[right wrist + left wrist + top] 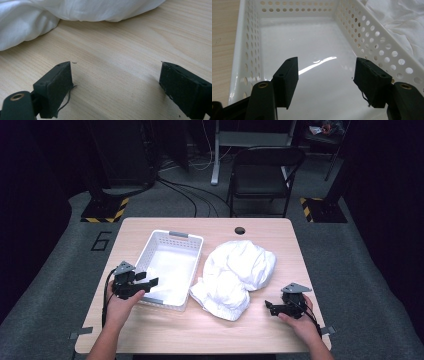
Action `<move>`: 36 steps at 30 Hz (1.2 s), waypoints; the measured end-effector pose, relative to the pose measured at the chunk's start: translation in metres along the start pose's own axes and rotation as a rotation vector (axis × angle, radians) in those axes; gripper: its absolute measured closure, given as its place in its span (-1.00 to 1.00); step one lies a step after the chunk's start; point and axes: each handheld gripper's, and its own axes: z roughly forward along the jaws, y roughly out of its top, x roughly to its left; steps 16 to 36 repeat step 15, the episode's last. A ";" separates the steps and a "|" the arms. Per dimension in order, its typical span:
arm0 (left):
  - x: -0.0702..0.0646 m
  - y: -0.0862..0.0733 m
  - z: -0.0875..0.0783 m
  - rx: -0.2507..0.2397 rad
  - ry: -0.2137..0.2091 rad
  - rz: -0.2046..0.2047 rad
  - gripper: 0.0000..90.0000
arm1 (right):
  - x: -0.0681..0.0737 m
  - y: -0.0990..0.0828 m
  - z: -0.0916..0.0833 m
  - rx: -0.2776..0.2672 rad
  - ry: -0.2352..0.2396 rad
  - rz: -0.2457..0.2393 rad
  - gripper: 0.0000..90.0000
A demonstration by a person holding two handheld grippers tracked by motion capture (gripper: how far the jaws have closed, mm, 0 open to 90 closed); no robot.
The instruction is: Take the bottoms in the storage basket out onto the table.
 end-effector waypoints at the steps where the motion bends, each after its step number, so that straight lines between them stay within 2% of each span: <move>1: 0.001 0.000 0.000 0.001 -0.001 -0.004 -0.20 | 0.000 0.000 0.000 -0.001 0.000 0.001 -0.76; 5: 0.001 -0.001 0.001 0.004 0.008 -0.019 -0.21 | 0.000 0.000 0.000 0.000 0.000 0.000 -0.76; 10: 0.001 0.000 0.001 0.011 0.012 -0.035 -0.34 | 0.000 0.000 0.000 0.000 0.000 0.000 -0.76; 12: -0.002 0.003 0.002 0.012 0.010 -0.032 -0.39 | 0.000 0.000 0.000 0.000 0.000 0.000 -0.76; 14: -0.016 0.012 0.003 0.006 -0.012 -0.016 -0.43 | 0.000 0.000 0.000 -0.001 0.000 0.000 -0.76; 36: -0.016 0.012 0.003 0.006 -0.012 -0.016 -0.44 | 0.000 0.000 0.000 -0.001 0.000 0.000 -0.76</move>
